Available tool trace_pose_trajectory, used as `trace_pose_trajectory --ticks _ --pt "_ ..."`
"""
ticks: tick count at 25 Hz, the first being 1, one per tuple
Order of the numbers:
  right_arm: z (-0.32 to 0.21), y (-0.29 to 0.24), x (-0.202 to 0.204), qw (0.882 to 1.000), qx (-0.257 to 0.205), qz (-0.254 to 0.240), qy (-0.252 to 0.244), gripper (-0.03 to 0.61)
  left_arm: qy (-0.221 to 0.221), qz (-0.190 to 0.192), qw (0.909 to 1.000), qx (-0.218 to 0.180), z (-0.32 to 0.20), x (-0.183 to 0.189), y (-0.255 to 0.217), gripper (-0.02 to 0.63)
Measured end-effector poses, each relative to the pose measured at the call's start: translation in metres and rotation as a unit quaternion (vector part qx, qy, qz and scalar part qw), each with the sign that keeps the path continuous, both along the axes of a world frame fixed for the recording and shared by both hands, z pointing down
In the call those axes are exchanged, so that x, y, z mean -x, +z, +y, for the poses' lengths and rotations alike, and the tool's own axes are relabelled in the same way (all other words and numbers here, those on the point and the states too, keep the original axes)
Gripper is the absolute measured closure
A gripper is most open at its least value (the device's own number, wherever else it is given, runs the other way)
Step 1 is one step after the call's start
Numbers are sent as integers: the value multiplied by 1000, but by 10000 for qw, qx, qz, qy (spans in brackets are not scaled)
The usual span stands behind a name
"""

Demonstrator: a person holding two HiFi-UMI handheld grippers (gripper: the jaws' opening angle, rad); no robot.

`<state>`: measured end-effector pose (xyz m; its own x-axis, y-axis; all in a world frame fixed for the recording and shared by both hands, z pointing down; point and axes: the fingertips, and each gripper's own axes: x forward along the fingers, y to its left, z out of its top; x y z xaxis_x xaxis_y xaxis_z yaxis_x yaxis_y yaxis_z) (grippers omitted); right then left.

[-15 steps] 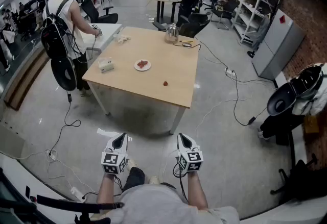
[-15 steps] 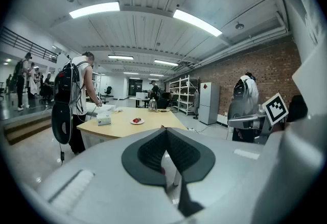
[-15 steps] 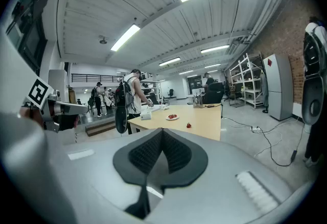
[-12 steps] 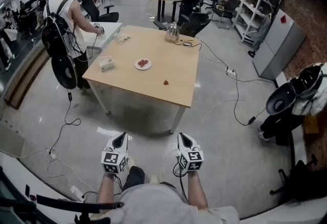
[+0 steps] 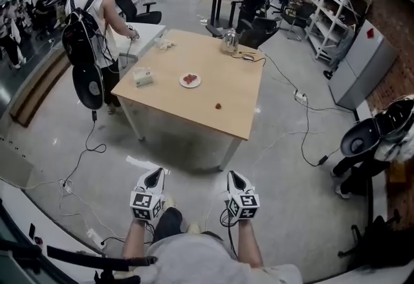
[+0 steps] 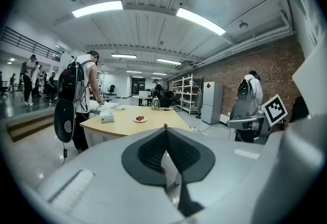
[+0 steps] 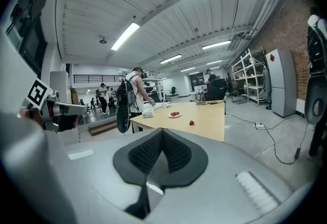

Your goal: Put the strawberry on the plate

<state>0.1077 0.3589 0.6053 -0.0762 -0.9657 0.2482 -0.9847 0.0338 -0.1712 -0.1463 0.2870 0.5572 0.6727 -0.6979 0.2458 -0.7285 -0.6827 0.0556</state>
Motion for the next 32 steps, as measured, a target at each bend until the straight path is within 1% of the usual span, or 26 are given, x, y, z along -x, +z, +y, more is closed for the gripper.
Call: trace_pose_trajectory --ticks 4,7,13,18,25,32 --pt "-23 7 5 9999 -14 19 -105 572 -129 -26 9999 49 -16 9 12 594" --pt "-41 7 6 9998 -6 46 -177 572 -222 0 9997 48 -32 13 12 594" --pt "-84 2 1 9998 60 81 -173 572 -204 8 9998 88 -76 8 6 594" --pt "-131 -2 -9 9998 121 162 -82 572 -123 37 9998 116 -130 -2 6 594" --pt "-199 -16 -24 9994 191 223 193 572 94 146 9998 129 -212 -16 -2 594" --pt "-267 -23 -23 9984 195 300 447 572 316 246 9992 87 -297 -21 -7 594"
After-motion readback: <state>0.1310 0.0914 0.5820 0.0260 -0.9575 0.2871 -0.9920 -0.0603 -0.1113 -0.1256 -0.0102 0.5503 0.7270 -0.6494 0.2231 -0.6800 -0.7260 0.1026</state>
